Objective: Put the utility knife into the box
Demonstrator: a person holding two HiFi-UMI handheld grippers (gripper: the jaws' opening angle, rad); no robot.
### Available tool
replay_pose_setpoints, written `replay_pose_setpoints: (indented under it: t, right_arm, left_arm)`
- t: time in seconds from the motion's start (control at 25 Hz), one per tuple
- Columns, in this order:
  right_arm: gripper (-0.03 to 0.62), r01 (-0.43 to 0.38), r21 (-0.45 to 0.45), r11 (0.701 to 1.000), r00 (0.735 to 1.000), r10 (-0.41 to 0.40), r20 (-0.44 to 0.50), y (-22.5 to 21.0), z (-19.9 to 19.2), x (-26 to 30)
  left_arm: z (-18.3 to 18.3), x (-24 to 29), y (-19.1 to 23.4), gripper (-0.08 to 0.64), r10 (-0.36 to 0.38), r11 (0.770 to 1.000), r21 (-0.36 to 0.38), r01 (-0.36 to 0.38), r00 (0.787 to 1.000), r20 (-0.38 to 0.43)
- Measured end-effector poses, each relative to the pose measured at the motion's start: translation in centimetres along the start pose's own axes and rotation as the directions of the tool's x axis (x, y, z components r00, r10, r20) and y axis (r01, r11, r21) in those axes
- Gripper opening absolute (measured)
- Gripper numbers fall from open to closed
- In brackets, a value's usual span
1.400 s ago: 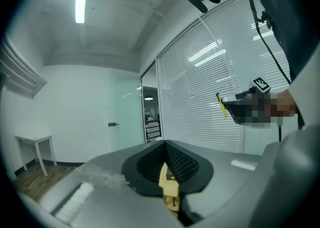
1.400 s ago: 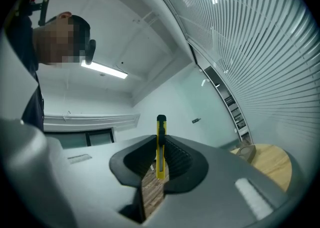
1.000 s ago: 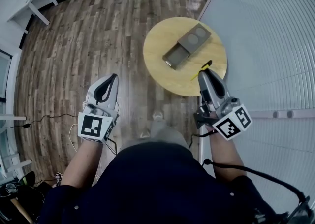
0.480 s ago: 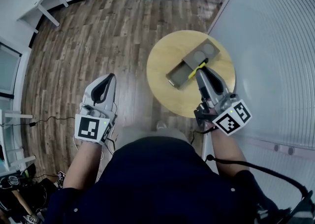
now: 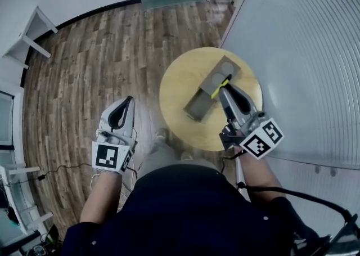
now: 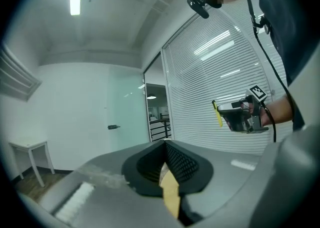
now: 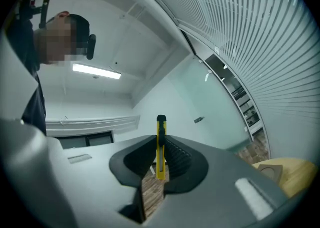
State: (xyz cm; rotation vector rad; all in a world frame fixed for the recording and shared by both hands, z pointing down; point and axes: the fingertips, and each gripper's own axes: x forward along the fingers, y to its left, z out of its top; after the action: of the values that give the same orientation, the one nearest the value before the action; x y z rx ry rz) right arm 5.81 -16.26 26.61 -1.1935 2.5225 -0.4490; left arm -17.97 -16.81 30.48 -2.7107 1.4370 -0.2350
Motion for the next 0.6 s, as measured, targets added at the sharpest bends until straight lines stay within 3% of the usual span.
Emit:
replay_pose_setpoints:
  t: [0.12,0.24,0.4,0.6]
  right_arm:
    - [0.057,0.075,-0.012,0.997,0.997,-0.075,0.017,-1.7,-0.7,0.5]
    - [0.057,0.164,-0.016,0.986,0.985,-0.163,0.06,-2.0,0.3,0.0]
    - [0.057,0.279,-0.038,0.959,0.955,-0.273,0.12,-3.4,1.9,1.4]
    - [0.057,0.433,-0.025,0.901,0.887,-0.422,0.186,-5.7,-0.6,1.6]
  left_arm:
    - [-1.1,3.4,0.6,0.002,-0.087,0.996,0.002,0.087,0.996,0.008]
    - [0.3,6.0,0.6,0.003,-0.182,0.983,0.014,0.181,0.982,0.041]
    - [1.9,11.1,1.2,0.002,-0.349,0.937,0.032,0.347,0.933,0.09]
    - [-1.8,16.2,1.4,0.002,-0.481,0.877,0.042,0.479,0.873,0.079]
